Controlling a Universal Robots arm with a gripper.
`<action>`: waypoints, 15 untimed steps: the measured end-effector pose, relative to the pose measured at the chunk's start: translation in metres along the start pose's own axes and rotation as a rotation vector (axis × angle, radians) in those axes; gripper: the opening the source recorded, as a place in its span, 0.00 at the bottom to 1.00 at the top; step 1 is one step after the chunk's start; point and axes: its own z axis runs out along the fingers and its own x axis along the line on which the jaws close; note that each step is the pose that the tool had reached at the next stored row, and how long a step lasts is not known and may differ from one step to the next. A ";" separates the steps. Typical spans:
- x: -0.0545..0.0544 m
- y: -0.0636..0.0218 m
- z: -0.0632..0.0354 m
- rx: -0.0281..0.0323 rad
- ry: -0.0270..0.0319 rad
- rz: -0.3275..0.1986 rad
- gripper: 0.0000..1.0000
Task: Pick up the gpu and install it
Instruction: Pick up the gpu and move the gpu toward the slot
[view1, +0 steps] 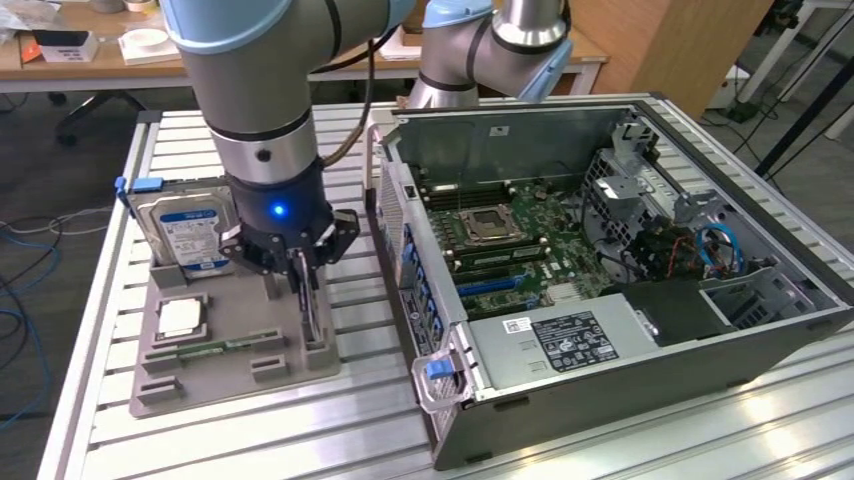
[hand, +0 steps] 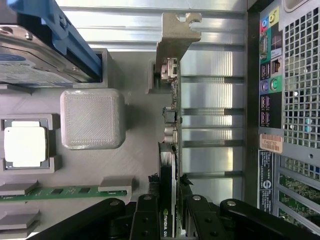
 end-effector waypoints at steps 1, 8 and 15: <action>0.000 0.0001 -0.0015 0.0000 0.0000 0.000 0.26; 0.000 0.0003 -0.0078 -0.0001 -0.0002 0.000 0.26; -0.001 0.0003 -0.0097 0.0002 0.0002 0.000 0.26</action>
